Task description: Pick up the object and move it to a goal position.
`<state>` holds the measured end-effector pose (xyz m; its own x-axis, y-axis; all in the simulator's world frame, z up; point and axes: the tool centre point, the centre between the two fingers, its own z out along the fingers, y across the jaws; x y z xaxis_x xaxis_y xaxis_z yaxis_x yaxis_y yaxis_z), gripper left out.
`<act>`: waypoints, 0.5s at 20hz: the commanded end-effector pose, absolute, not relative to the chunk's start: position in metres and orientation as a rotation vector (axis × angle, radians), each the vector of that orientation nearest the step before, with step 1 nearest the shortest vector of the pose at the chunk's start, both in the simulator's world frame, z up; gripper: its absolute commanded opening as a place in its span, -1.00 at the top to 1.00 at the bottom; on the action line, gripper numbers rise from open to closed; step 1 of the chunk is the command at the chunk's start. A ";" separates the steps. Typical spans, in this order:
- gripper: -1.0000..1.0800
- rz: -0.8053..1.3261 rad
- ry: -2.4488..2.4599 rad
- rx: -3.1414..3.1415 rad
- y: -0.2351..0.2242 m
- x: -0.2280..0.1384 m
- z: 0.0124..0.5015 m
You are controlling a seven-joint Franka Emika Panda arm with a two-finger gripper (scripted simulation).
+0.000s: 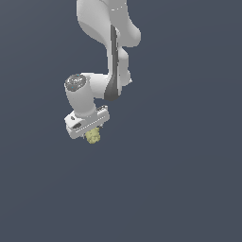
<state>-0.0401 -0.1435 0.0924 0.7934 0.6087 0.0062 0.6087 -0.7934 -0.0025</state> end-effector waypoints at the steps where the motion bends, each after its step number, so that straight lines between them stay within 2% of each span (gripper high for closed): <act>1: 1.00 -0.009 -1.006 -2.972 -0.148 -0.037 0.111; 10: 1.00 -0.006 -0.996 -2.977 -0.169 -0.025 0.199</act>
<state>-0.0266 -0.1655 0.1827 0.7979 0.6027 0.0047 0.6027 -0.7979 -0.0013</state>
